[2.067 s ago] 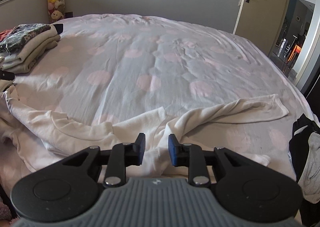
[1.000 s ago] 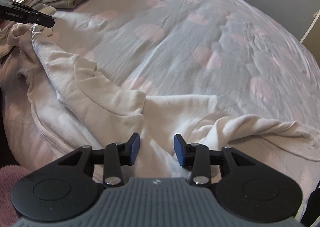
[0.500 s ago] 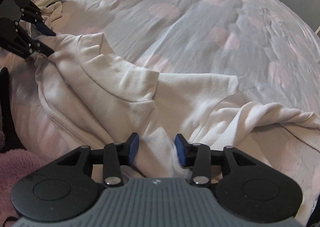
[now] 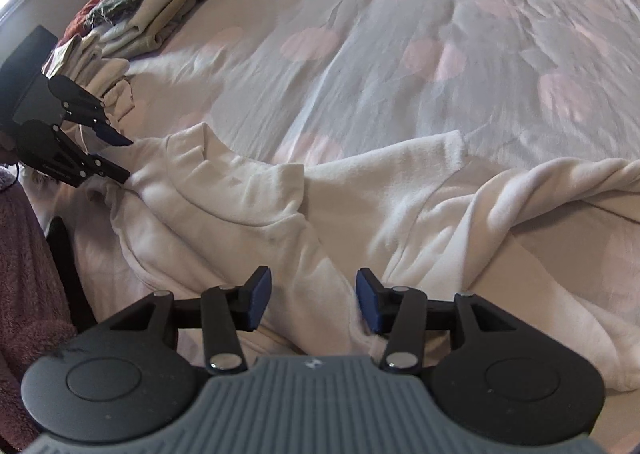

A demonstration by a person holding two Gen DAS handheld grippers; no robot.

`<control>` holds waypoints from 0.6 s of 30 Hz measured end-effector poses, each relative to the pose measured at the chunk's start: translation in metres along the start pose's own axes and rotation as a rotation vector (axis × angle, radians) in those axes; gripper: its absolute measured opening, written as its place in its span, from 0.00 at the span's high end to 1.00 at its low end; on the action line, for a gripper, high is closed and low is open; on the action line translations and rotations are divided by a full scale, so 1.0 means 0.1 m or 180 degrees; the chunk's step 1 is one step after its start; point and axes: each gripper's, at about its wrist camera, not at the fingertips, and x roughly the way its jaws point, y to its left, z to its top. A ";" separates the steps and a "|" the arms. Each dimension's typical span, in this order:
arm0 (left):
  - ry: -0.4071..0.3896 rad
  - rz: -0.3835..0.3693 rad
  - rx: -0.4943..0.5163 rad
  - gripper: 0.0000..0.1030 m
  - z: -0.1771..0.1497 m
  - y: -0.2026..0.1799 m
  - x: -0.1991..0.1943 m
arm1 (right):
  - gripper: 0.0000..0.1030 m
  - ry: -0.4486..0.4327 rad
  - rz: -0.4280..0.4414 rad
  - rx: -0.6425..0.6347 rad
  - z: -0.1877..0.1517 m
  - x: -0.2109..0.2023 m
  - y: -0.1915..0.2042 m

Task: Fold clothes
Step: 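Move both grippers to the white garment's hem and close on it, then lift the white garment by the hem with both grippers and shake it out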

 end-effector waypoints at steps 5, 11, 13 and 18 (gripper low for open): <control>0.0024 -0.0145 -0.0060 0.72 0.02 0.11 -0.02 | 0.51 -0.0017 0.0013 -0.0145 0.01 -0.21 -0.16; -0.0017 -0.0209 -0.0137 0.78 -0.01 0.20 -0.09 | 0.53 0.0086 0.0156 -0.0327 0.02 -0.31 -0.33; -0.0046 -0.0171 -0.0157 0.79 -0.02 0.19 -0.11 | 0.55 0.0135 0.0238 -0.0464 0.04 -0.28 -0.30; -0.0127 0.0015 -0.0162 0.85 -0.07 0.09 -0.15 | 0.62 0.0451 0.0146 -0.0838 0.07 -0.01 -0.16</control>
